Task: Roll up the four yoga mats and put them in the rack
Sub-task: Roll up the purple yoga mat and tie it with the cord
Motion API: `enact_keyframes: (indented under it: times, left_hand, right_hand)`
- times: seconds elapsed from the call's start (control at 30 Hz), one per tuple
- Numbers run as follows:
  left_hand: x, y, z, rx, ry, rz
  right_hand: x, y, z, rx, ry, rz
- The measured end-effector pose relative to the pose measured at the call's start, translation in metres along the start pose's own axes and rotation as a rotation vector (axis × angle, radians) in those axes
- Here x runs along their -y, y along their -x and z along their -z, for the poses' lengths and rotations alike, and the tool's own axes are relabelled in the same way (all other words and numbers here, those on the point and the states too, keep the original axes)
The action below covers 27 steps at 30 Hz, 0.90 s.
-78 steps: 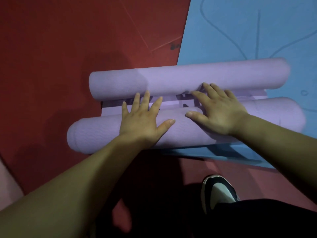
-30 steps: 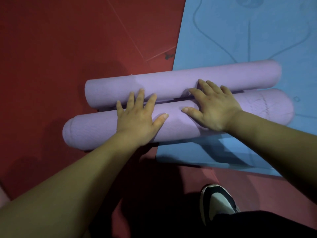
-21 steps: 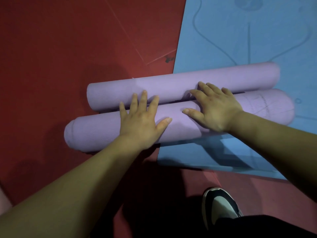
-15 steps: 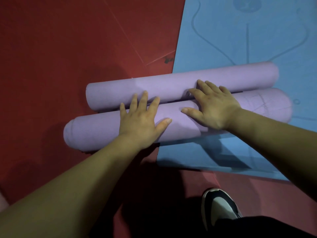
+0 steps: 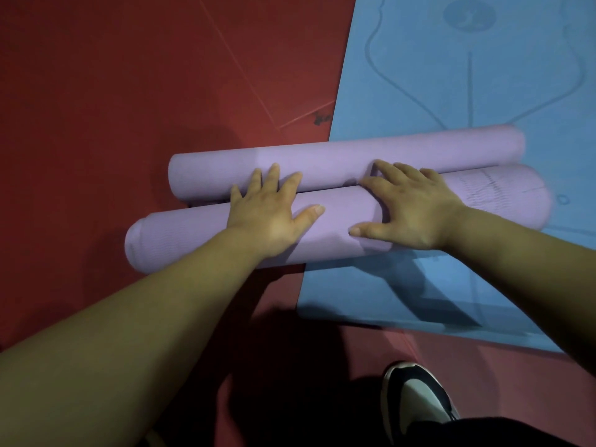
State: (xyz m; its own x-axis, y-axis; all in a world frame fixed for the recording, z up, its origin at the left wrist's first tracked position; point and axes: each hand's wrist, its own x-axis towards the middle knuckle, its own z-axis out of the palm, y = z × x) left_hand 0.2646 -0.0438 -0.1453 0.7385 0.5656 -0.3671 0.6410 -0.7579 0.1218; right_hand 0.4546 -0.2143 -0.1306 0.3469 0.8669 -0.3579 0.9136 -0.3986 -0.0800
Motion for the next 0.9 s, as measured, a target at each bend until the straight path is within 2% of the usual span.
enact_keyframes:
  times: [0.17,0.37,0.67,0.9]
  left_hand:
    - [0.005,0.017,-0.005,-0.046,-0.078,-0.098]
    - [0.006,0.021,0.0,0.046,-0.133,-0.114]
    - [0.007,0.017,0.004,0.024,-0.113,-0.148]
    - [0.009,0.074,-0.013,0.134,-0.034,-0.204]
  right_hand:
    - [0.002,-0.004,0.011,0.074,-0.054,-0.017]
    - [0.007,0.001,0.018,0.164,0.089,0.016]
    - [0.012,0.008,0.027,0.094,-0.017,0.022]
    - [0.025,0.055,0.008,0.235,-0.058,0.061]
